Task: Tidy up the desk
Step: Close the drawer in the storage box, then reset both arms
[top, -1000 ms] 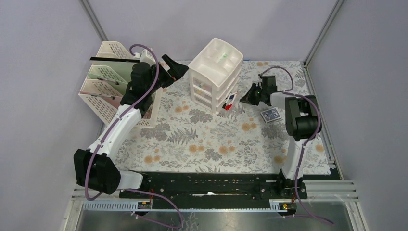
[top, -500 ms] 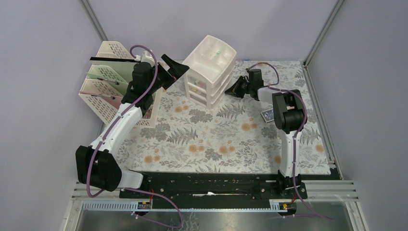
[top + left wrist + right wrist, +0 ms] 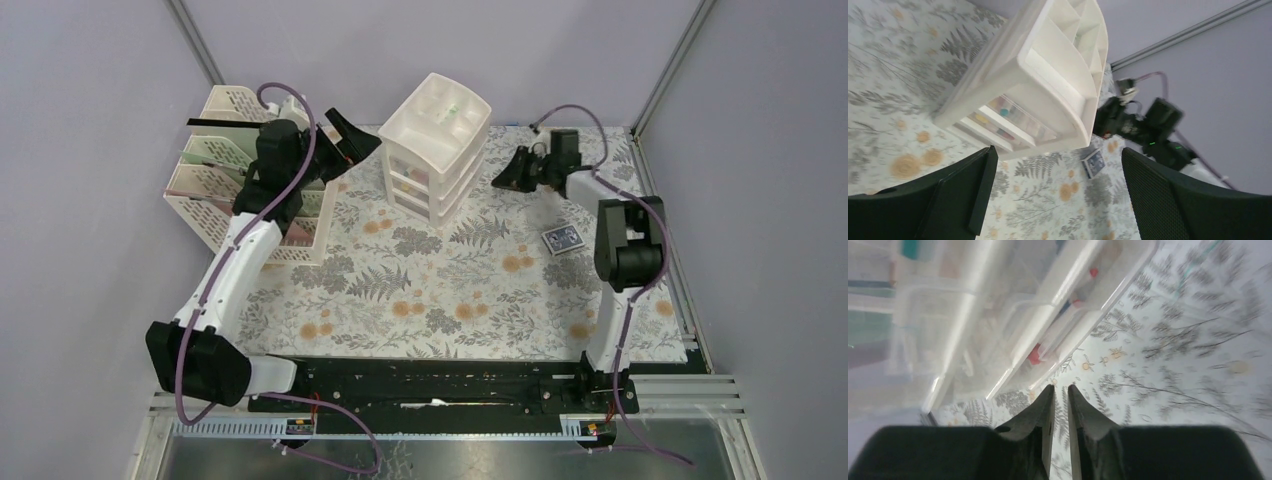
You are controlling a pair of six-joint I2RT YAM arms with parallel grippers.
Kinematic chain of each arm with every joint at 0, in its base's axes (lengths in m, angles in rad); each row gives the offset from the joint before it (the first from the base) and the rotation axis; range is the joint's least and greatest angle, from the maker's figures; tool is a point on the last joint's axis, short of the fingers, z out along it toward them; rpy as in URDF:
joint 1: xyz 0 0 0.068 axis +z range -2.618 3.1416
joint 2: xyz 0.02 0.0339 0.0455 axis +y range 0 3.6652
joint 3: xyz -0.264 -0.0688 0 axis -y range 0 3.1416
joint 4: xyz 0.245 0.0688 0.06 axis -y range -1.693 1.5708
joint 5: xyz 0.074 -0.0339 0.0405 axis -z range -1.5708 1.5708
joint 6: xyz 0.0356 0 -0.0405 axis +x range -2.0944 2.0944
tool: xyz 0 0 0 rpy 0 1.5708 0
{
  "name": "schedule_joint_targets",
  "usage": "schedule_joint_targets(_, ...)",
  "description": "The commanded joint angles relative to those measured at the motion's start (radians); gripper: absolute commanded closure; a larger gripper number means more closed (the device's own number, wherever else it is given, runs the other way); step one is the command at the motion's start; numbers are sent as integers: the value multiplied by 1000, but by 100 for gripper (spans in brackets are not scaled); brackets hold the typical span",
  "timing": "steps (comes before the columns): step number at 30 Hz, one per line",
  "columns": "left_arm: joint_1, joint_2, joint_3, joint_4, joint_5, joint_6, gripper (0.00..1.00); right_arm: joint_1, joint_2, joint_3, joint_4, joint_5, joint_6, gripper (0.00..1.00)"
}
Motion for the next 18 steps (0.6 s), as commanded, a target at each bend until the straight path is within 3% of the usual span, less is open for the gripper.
schedule_joint_targets(1,25,-60,198,-186,-47,269,1,-111,-178,189,-372,-125,-519,76)
schedule_joint_targets(5,62,-77,258,-223,-11,322,1,-222,-287,309,-624,-135,-762,58)
schedule_joint_targets(9,121,-68,290,-215,72,283,1,-294,-402,387,-765,-115,-888,30)
schedule_joint_targets(11,157,-54,304,-205,133,251,1,-315,-466,407,-792,-96,-894,6)
schedule_joint_targets(12,177,-47,315,-203,163,235,1,-325,-497,411,-793,-84,-884,1)
schedule_joint_targets(18,291,-8,457,-338,229,251,1,-354,-612,497,-820,79,-718,0)
